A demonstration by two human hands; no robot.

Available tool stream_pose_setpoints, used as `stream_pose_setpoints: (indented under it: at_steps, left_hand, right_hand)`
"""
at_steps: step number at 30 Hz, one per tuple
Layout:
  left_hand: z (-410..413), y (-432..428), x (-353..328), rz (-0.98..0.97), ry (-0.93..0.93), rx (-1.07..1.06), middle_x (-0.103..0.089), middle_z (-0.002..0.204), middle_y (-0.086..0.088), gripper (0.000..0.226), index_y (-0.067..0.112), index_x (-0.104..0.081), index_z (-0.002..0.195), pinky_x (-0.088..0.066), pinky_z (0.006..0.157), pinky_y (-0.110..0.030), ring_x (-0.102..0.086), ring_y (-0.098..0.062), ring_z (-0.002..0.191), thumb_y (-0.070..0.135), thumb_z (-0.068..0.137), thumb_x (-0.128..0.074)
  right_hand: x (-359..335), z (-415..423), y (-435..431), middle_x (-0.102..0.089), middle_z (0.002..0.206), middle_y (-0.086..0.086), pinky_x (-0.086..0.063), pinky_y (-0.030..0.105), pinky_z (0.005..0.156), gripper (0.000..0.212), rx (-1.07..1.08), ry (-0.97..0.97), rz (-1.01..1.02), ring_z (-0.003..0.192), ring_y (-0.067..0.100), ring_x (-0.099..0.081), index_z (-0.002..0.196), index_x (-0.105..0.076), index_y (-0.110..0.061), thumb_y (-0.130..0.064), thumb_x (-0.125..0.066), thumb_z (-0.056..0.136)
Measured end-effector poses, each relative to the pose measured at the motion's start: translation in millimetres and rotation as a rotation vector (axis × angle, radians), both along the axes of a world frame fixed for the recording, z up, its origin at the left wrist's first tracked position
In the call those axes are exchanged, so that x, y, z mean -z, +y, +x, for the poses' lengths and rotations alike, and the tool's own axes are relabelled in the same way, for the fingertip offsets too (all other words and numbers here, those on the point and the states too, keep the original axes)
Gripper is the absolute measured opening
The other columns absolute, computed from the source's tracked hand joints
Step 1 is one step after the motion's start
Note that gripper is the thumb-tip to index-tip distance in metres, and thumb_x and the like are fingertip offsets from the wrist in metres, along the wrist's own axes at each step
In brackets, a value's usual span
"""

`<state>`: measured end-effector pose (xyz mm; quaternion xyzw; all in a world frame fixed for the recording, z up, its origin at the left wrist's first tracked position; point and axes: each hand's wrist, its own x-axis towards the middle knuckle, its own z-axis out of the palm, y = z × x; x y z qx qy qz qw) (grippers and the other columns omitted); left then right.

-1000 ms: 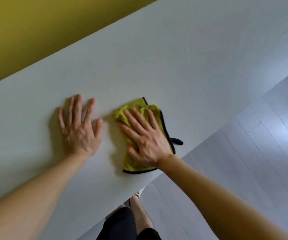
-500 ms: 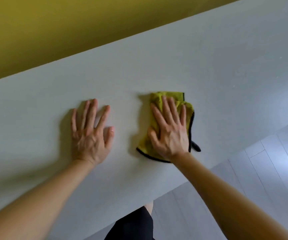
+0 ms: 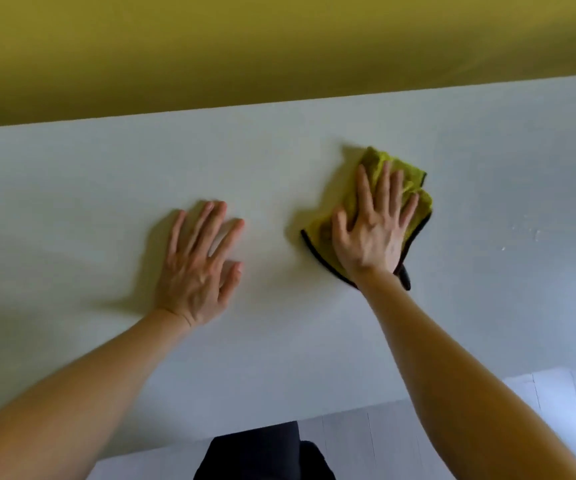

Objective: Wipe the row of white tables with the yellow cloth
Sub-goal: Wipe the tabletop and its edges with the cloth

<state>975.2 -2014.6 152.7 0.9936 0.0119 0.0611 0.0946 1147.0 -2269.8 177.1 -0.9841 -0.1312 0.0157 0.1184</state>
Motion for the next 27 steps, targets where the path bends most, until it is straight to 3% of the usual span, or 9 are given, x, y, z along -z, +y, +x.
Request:
stream_pose_setpoints:
  at_steps: [3, 5, 7, 11, 13, 15, 18, 20, 27]
  left_hand:
    - [2.0, -0.1, -2.2, 0.003, 0.000, -0.019, -0.024, 0.180, -0.012, 0.071, 0.007, -0.041, 0.166, -0.022, 0.129, -0.069, -0.021, -0.031, 0.168, 0.042, 0.105, -0.048]
    - [2.0, -1.5, -2.5, 0.018, 0.012, -0.017, -0.022, 0.180, -0.012, 0.074, 0.007, -0.036, 0.168, -0.022, 0.129, -0.069, -0.020, -0.031, 0.168, 0.043, 0.105, -0.047]
    - [2.3, -0.7, -1.8, 0.031, 0.020, -0.004, -0.021, 0.181, -0.012, 0.075, 0.008, -0.034, 0.170, -0.022, 0.129, -0.070, -0.019, -0.033, 0.168, 0.045, 0.105, -0.045]
    - [2.2, 0.7, 0.3, 0.021, 0.015, -0.004, -0.023, 0.180, -0.014, 0.074, 0.007, -0.036, 0.168, -0.022, 0.128, -0.070, -0.020, -0.034, 0.167, 0.046, 0.105, -0.044]
    - [1.0, 1.3, 0.3, 0.006, 0.018, -0.006, -0.025, 0.179, -0.014, 0.074, 0.007, -0.038, 0.168, -0.023, 0.128, -0.071, -0.022, -0.035, 0.167, 0.046, 0.105, -0.044]
    - [-0.6, 1.9, -1.1, 0.012, 0.014, 0.001, -0.025, 0.179, -0.014, 0.074, 0.006, -0.039, 0.167, -0.023, 0.128, -0.071, -0.022, -0.035, 0.167, 0.046, 0.105, -0.043]
    - [-1.1, 1.7, -1.8, 0.015, 0.035, -0.008, -0.029, 0.178, -0.015, 0.071, 0.004, -0.046, 0.163, -0.024, 0.127, -0.071, -0.023, -0.035, 0.167, 0.045, 0.105, -0.045]
    - [0.3, 1.7, -1.9, 0.029, 0.050, -0.003, -0.028, 0.178, -0.015, 0.072, 0.004, -0.045, 0.163, -0.023, 0.128, -0.071, -0.023, -0.036, 0.167, 0.045, 0.105, -0.046]
    - [4.6, 1.6, -3.2, 0.001, 0.056, -0.008, -0.023, 0.180, -0.014, 0.077, 0.007, -0.038, 0.167, -0.023, 0.127, -0.072, -0.022, -0.036, 0.167, 0.045, 0.102, -0.050]
  right_hand:
    - [-0.8, -60.8, 14.9, -0.009, 0.183, 0.006, -0.007, 0.068, 0.132, 0.081, -0.804, 0.057, -0.018, 0.170, 0.031, -0.002, 0.173, -0.026, -0.028, -0.052, -0.054, 0.101]
    - [1.2, -33.0, 1.4, -0.005, 0.183, 0.002, -0.002, 0.062, 0.135, 0.082, -1.083, 0.056, -0.089, 0.170, 0.028, 0.002, 0.174, -0.018, -0.031, -0.055, -0.050, 0.103]
    - [6.1, 17.2, -14.1, -0.007, 0.183, 0.002, -0.005, 0.061, 0.135, 0.083, -0.944, 0.024, -0.116, 0.170, 0.028, -0.002, 0.174, -0.021, -0.032, -0.056, -0.050, 0.100]
    - [4.3, 85.0, -28.1, -0.012, 0.182, 0.008, -0.008, 0.065, 0.133, 0.079, -0.055, -0.003, -0.043, 0.169, 0.031, -0.007, 0.172, -0.028, -0.028, -0.054, -0.044, 0.100]
    - [2.5, 59.7, 6.7, -0.008, 0.183, 0.010, -0.005, 0.068, 0.132, 0.081, 0.143, 0.010, -0.042, 0.169, 0.033, -0.003, 0.173, -0.026, -0.024, -0.052, -0.043, 0.098]
    - [0.6, 13.1, 44.0, -0.009, 0.182, 0.011, -0.003, 0.069, 0.132, 0.081, -0.137, 0.001, -0.018, 0.169, 0.034, -0.003, 0.172, -0.030, -0.022, -0.052, -0.045, 0.098]
    - [1.0, -20.2, 65.1, -0.009, 0.183, 0.006, -0.008, 0.067, 0.132, 0.079, -0.900, 0.023, -0.035, 0.170, 0.030, -0.003, 0.173, -0.024, -0.026, -0.055, -0.047, 0.104]
    - [6.3, 16.6, 50.2, -0.008, 0.183, 0.004, -0.003, 0.063, 0.134, 0.083, -1.087, -0.012, -0.065, 0.170, 0.028, -0.003, 0.174, -0.017, -0.031, -0.057, -0.048, 0.102]
    - [9.9, 118.8, -5.5, -0.017, 0.182, 0.008, -0.008, 0.068, 0.131, 0.081, 0.185, -0.039, -0.040, 0.169, 0.030, -0.011, 0.170, -0.034, -0.027, -0.057, -0.045, 0.095]
